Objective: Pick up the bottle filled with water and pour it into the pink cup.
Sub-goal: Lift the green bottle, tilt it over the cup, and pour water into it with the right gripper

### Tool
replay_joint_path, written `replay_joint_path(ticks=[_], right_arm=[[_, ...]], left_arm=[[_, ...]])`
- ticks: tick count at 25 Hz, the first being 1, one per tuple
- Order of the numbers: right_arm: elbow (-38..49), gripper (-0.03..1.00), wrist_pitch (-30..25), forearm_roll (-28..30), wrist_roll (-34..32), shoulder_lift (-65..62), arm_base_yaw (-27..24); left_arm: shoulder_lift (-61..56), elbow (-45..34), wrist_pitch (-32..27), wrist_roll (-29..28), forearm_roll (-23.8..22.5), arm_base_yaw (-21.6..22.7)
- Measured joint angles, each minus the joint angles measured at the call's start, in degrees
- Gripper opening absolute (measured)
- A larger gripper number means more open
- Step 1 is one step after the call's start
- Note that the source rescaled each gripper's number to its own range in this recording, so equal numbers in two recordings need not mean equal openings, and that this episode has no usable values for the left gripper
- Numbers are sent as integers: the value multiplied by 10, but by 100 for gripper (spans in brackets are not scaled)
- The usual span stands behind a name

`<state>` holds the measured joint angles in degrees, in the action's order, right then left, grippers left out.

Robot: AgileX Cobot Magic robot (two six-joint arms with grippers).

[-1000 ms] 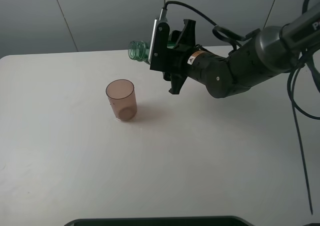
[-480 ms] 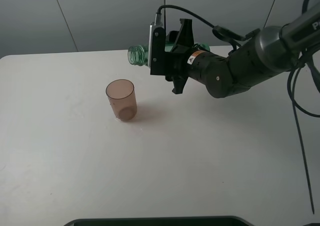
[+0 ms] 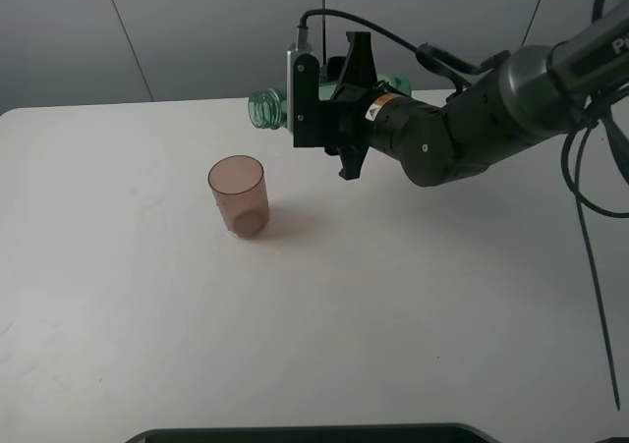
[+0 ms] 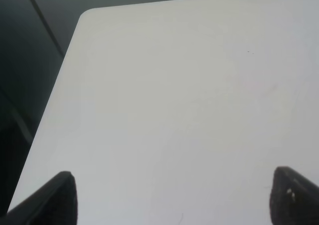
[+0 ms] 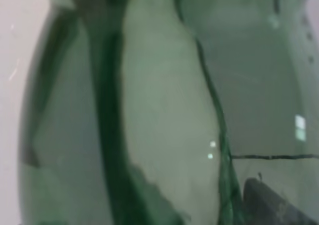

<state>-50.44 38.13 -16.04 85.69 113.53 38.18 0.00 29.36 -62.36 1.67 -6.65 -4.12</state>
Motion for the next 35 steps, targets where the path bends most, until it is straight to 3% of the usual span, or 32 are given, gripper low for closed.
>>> replay_joint_path(ticks=[16, 35], right_arm=[[0, 3, -4, -14, 76, 1, 0], [0, 3, -5, -19, 107, 1, 0]], left_arm=[[0, 0, 0, 0, 0, 0], [0, 0, 0, 0, 0, 0]])
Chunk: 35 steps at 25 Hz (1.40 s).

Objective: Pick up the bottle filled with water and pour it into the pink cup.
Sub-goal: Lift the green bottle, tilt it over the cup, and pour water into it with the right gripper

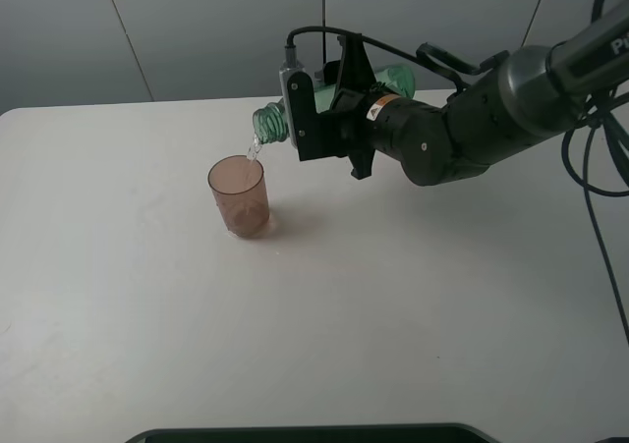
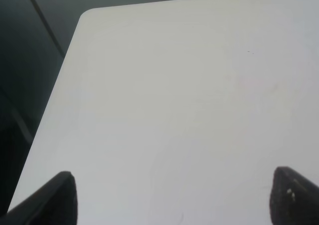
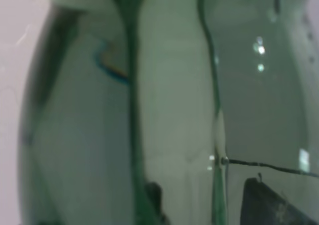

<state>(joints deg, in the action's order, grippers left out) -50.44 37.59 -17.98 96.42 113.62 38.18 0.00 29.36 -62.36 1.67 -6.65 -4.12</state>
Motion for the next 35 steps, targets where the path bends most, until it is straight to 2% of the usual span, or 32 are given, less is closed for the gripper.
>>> replay_joint_path(ticks=[35], right_arm=[[-1, 3, 2, -53, 34, 0, 0]], left_arm=[[0, 0, 0, 0, 0, 0]])
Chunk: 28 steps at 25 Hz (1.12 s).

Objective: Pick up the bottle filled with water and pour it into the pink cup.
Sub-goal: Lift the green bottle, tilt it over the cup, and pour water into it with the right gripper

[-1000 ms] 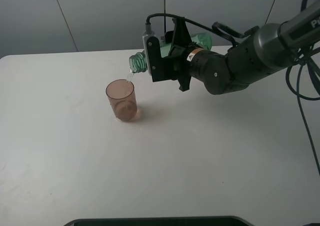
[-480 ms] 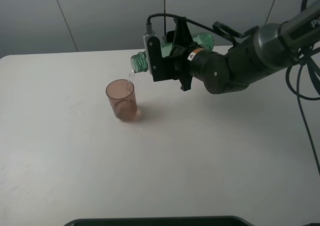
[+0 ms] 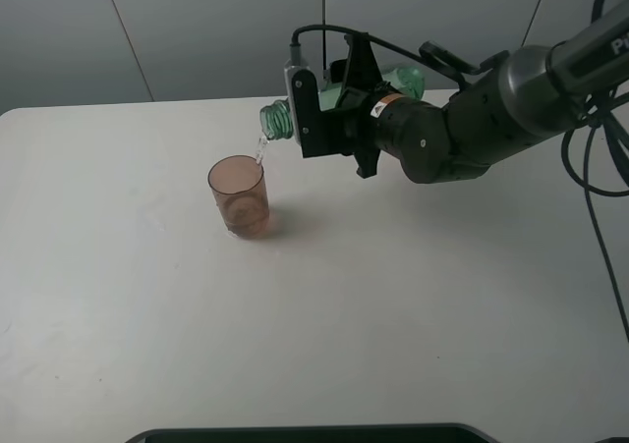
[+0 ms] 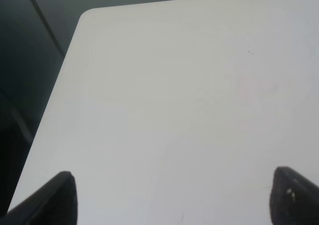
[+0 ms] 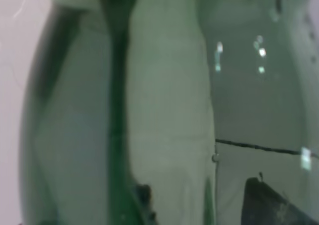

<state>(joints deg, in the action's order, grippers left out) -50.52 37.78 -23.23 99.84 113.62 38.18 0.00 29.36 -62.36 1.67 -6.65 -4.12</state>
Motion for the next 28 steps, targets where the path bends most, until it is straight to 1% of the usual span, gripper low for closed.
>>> replay_joint_path(ticks=[8, 17, 23, 25, 28], right_arm=[[0, 3, 0, -18, 24, 0, 0], [0, 3, 1, -20, 43, 0, 0], [0, 3, 5, -20, 45, 0, 0], [0, 3, 5, -21, 34, 0, 0], [0, 3, 5, -15, -5, 0, 0]], left_arm=[[0, 0, 0, 0, 0, 0], [0, 0, 0, 2, 0, 0], [0, 0, 0, 2, 0, 0], [0, 0, 0, 2, 0, 0], [0, 0, 0, 2, 0, 0]])
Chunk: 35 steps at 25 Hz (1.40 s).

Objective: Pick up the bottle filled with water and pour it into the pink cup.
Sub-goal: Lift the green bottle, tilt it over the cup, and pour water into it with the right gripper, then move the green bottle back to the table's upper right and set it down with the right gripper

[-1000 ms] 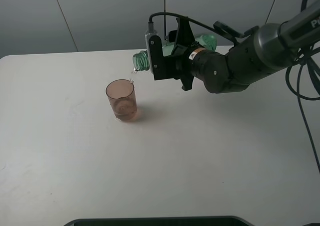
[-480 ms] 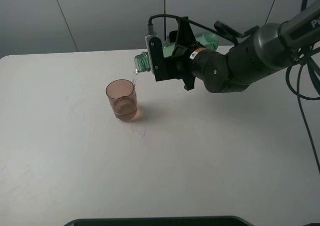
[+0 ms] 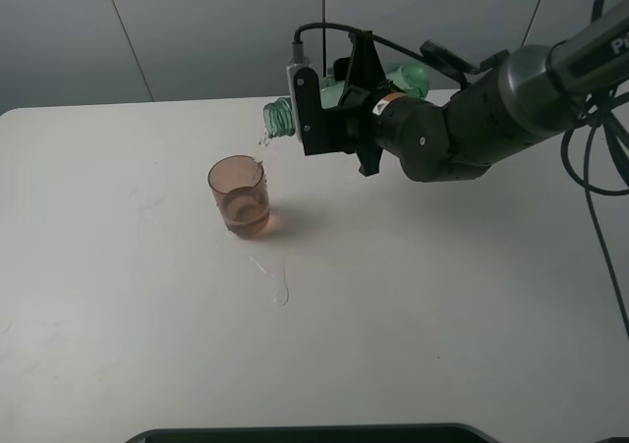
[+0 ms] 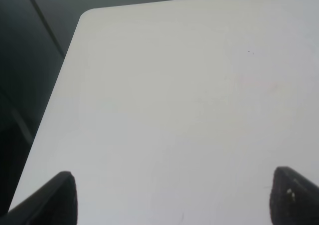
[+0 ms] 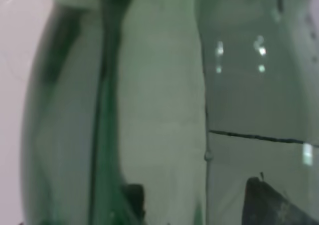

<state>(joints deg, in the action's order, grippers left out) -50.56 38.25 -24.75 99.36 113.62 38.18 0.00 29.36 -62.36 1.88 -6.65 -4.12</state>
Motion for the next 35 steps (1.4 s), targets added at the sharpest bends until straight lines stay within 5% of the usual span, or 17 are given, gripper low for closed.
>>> replay_joint_path(ticks=[14, 22, 30, 35], right_arm=[[-19, 3, 6, 16, -371, -27, 0], [-19, 3, 20, -68, -493, -64, -11], [-19, 3, 3, -110, -671, -98, -121], [-20, 3, -44, -69, -793, -100, -197]], left_arm=[[0, 0, 0, 0, 0, 0], [0, 0, 0, 0, 0, 0], [0, 0, 0, 0, 0, 0], [0, 0, 0, 0, 0, 0]])
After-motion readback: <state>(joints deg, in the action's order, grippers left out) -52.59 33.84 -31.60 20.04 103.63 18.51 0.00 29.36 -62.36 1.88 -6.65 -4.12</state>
